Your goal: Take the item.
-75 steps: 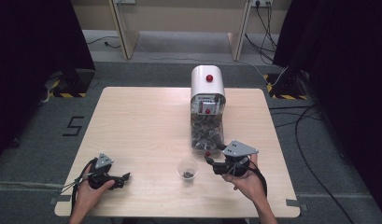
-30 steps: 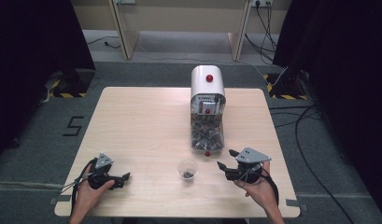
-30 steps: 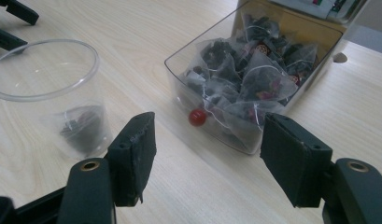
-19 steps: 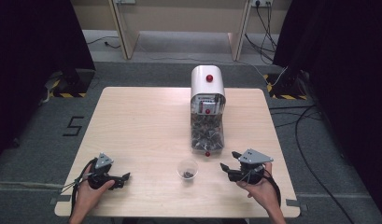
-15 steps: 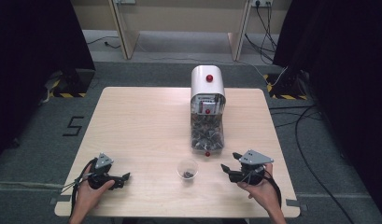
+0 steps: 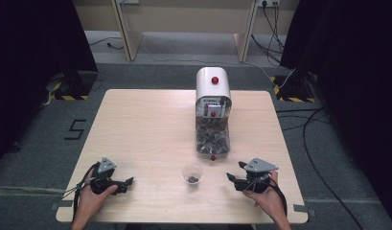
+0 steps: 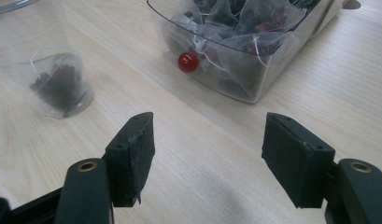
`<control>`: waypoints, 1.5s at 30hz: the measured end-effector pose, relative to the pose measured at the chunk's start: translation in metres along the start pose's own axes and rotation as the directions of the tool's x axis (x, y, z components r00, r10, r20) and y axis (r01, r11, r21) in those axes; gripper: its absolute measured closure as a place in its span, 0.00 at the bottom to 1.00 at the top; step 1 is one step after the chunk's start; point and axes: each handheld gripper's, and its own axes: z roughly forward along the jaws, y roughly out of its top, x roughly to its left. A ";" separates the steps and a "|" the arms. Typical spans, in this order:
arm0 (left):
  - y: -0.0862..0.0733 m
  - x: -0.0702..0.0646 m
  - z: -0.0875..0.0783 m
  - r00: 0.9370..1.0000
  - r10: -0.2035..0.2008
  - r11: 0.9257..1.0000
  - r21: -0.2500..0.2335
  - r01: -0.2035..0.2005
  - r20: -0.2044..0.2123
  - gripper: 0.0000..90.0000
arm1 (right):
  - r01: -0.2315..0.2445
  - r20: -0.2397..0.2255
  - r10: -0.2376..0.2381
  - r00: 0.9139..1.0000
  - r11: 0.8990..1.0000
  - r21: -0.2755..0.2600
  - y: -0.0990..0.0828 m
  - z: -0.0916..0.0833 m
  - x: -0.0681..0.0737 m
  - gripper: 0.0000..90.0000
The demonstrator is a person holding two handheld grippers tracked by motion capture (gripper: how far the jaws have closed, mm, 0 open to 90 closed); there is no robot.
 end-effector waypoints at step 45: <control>0.000 0.000 0.000 1.000 0.000 1.000 0.000 0.000 0.000 0.00 | -0.059 0.037 0.059 0.998 0.998 0.003 -0.039 -0.022 0.020 0.27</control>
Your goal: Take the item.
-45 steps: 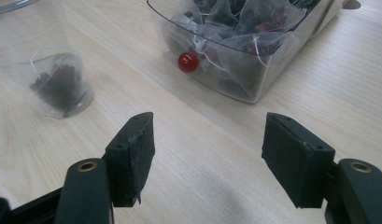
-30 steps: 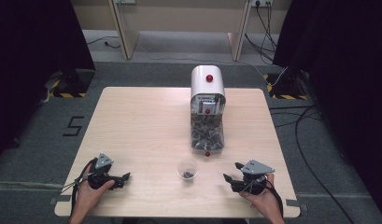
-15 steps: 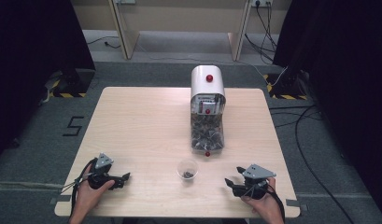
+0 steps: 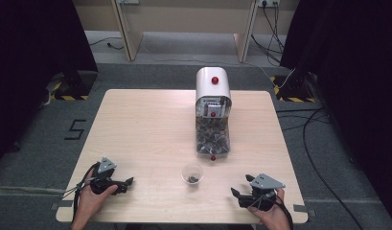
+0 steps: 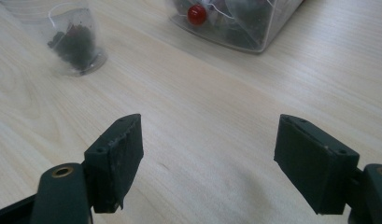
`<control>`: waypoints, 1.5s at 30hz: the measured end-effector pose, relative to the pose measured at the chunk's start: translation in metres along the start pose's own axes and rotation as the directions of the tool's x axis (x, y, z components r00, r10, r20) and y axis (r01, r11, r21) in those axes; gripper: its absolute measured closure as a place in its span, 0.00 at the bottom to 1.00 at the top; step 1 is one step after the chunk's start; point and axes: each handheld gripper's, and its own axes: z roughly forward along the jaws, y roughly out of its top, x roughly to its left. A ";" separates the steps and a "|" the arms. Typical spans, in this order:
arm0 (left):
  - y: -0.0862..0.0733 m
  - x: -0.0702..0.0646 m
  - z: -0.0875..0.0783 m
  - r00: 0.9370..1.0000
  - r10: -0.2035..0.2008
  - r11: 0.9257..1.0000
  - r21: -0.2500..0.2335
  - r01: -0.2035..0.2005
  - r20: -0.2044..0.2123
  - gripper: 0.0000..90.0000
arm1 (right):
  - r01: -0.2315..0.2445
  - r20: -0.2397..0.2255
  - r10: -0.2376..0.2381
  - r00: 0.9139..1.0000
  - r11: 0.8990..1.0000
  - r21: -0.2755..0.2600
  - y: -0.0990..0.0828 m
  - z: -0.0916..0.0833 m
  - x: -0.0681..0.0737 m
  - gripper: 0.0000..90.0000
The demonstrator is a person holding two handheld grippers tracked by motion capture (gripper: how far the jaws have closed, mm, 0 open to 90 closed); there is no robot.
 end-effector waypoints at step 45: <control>0.000 0.000 0.000 1.000 0.000 1.000 0.000 0.000 0.000 0.00 | -0.041 0.035 0.040 0.999 0.999 0.019 -0.042 -0.020 0.010 0.26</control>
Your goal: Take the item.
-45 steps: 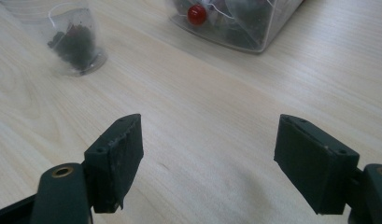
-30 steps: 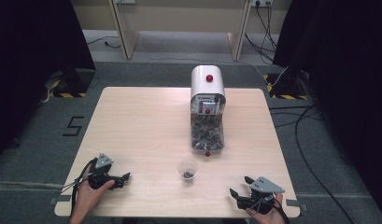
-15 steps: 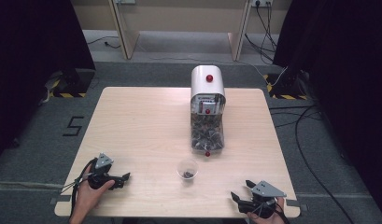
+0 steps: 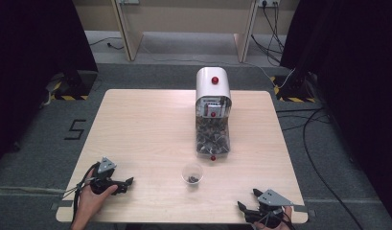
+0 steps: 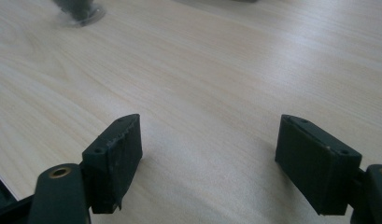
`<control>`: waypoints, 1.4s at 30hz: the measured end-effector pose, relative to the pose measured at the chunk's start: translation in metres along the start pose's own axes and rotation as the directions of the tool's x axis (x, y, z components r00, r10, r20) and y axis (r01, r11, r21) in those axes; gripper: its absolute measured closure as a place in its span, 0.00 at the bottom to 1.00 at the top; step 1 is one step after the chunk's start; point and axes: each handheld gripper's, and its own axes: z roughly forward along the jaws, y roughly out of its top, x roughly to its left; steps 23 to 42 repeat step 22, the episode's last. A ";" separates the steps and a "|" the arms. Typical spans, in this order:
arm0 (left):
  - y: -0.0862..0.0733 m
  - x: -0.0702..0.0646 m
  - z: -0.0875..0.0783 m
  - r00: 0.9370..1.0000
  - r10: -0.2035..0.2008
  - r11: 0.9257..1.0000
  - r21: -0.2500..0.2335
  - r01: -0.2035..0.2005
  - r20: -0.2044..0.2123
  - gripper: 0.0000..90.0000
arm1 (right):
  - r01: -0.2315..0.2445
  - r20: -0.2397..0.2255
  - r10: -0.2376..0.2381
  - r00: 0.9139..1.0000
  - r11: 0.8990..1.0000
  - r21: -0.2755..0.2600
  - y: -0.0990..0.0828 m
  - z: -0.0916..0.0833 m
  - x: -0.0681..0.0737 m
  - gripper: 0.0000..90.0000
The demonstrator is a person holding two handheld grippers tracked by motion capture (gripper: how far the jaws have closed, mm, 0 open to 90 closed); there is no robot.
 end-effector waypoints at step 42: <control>0.000 0.000 0.000 1.000 0.000 1.000 0.000 0.000 0.000 0.00 | 0.029 0.006 -0.029 1.000 1.000 -0.005 -0.005 0.000 0.003 0.17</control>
